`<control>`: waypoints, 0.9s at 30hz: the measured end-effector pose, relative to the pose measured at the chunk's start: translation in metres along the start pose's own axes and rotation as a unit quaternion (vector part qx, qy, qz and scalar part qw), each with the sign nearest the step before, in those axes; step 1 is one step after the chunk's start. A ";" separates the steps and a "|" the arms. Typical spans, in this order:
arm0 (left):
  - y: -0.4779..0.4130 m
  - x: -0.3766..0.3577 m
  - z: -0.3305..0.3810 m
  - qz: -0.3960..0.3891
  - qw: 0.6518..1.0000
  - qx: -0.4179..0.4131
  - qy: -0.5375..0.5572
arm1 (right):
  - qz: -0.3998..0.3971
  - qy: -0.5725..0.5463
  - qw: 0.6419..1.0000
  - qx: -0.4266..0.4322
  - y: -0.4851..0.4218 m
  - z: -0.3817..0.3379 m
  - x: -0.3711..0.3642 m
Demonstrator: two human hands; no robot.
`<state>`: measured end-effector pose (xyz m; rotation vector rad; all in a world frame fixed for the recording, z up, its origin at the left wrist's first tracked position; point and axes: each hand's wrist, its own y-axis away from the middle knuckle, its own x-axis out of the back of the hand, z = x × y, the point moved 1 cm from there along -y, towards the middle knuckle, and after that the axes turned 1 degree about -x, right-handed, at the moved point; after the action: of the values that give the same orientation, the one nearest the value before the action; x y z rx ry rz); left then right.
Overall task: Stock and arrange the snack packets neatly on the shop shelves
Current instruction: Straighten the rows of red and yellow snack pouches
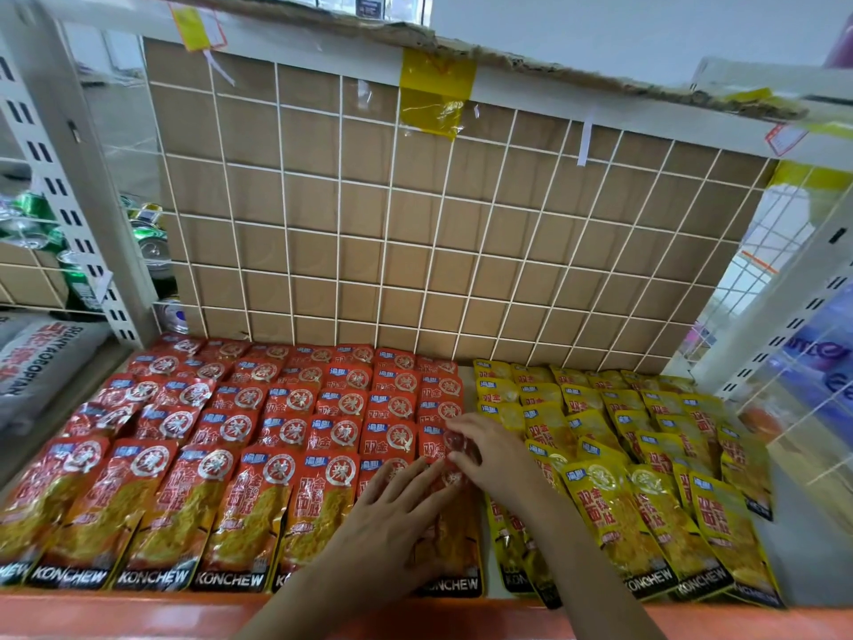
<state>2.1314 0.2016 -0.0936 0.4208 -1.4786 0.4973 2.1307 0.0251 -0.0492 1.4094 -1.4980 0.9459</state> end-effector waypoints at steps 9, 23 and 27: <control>0.000 -0.002 -0.001 -0.013 1.000 0.003 -0.008 | -0.004 0.018 1.000 0.012 0.000 0.000 0.000; -0.015 0.010 -0.009 -0.039 0.997 0.054 0.037 | 0.016 -0.041 0.999 -0.010 -0.025 0.003 0.003; -0.024 0.017 -0.008 -0.008 0.999 0.040 0.001 | -0.006 -0.023 1.000 -0.002 -0.032 0.002 0.003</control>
<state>2.1523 0.1872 -0.0764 0.4944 -1.4555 0.5449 2.1626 0.0197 -0.0480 1.4435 -1.5219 0.9077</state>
